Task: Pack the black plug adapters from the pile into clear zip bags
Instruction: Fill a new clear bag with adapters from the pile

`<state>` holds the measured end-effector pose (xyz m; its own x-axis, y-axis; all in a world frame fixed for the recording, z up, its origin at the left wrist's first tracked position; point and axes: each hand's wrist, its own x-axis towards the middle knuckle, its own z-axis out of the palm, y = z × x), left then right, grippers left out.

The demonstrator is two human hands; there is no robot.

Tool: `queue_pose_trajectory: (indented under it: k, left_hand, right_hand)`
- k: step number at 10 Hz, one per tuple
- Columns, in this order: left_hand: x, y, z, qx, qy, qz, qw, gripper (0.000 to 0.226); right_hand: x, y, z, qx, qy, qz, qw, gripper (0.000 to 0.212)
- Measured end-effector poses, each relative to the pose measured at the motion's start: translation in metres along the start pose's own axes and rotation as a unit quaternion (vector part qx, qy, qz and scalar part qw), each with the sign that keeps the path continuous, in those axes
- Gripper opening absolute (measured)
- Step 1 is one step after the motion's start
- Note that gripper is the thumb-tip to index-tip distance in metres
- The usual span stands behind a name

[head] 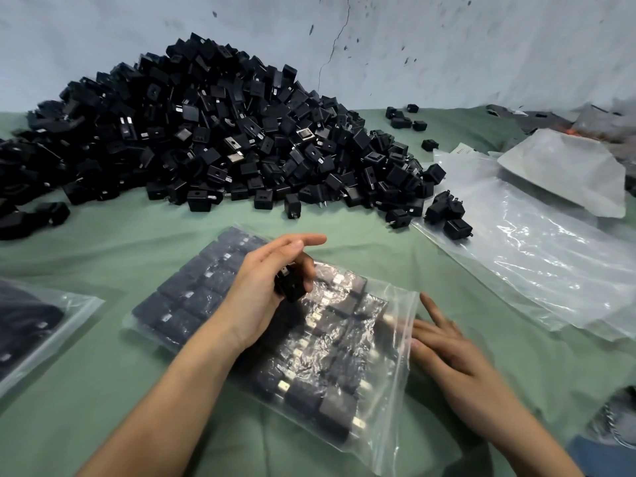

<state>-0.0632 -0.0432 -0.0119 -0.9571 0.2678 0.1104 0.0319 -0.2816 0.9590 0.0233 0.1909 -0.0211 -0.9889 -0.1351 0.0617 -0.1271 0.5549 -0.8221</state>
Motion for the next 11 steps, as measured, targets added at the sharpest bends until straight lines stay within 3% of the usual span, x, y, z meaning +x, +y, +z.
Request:
queue_pose_trajectory:
  k: [2, 4, 7, 9, 11]
  left_hand:
    - [0.000, 0.000, 0.000, 0.001, 0.004, -0.003, 1.000, 0.031]
    - [0.000, 0.001, 0.002, -0.001, 0.003, 0.003, 1.000, 0.029]
    - [0.001, 0.003, -0.001, -0.073, -0.010, -0.018, 0.997, 0.047]
    - [0.004, -0.004, -0.002, -0.066, 0.034, -0.031, 0.997, 0.043]
    - [0.002, 0.001, 0.002, -0.042, 0.010, -0.023, 0.999, 0.023]
  right_hand:
    - [-0.003, 0.004, -0.009, 0.058, -0.024, 0.013, 0.998, 0.030]
    - [-0.001, 0.001, -0.004, 0.024, -0.037, 0.008, 0.999, 0.029]
    - [-0.004, -0.001, -0.002, 0.002, -0.027, -0.001, 1.000, 0.028]
    - [-0.025, 0.002, 0.004, -0.031, 0.095, -0.040, 0.994, 0.007]
    - [-0.024, -0.019, -0.005, -0.031, 0.226, -0.087, 0.970, 0.011]
